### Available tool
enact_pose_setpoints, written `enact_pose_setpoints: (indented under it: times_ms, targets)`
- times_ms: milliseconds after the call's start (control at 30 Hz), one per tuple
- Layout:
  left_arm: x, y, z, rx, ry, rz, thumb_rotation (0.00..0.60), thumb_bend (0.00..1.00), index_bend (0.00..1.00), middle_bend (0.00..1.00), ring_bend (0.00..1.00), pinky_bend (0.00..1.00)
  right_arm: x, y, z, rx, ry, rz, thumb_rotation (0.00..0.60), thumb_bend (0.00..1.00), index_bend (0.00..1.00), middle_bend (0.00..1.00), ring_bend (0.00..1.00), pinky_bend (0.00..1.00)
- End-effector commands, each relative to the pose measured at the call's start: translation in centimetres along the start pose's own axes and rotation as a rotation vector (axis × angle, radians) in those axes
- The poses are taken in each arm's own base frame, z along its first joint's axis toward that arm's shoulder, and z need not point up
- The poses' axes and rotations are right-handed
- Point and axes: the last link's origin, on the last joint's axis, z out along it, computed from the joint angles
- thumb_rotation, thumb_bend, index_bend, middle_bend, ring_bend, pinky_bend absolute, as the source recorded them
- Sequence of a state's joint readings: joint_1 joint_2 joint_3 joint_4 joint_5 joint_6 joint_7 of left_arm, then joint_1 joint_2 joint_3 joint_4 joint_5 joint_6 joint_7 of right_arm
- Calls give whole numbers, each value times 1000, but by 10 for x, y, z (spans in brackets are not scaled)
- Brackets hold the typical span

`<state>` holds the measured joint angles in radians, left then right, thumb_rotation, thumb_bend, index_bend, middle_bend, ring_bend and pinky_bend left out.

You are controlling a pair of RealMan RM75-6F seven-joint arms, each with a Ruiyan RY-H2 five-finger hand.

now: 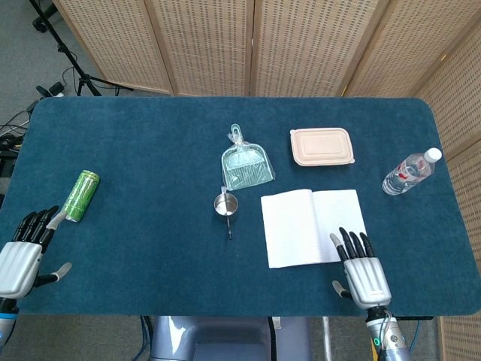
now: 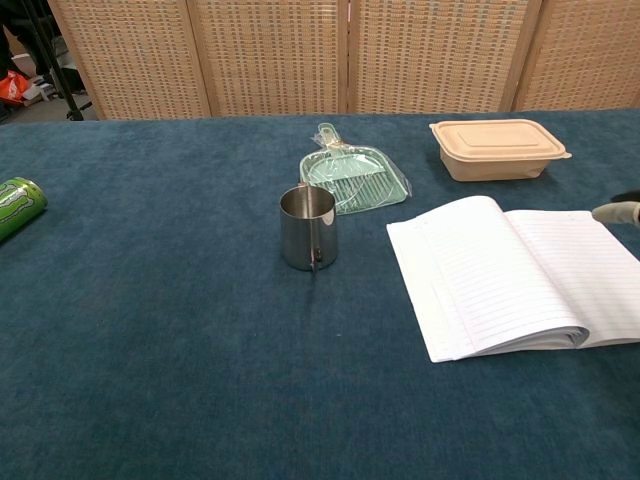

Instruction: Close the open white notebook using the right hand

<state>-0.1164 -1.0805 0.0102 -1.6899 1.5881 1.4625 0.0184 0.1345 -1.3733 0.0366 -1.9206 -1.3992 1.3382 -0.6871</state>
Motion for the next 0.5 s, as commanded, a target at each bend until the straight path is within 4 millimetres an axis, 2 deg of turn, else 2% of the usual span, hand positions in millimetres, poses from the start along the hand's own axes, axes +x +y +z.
enact_pose_setpoints:
  times_ms: [33,500]
  targets:
    - [0,0,0,0,-2,-1,600,188,0,0,0,0,3,-12,8,2,9,15,600,260,0,0,0,0]
    - [1,-1,0,-4,-1,-9,600,188,0,0,0,0,-11,-41,26,-19,-41,42,600,260,0,0,0,0]
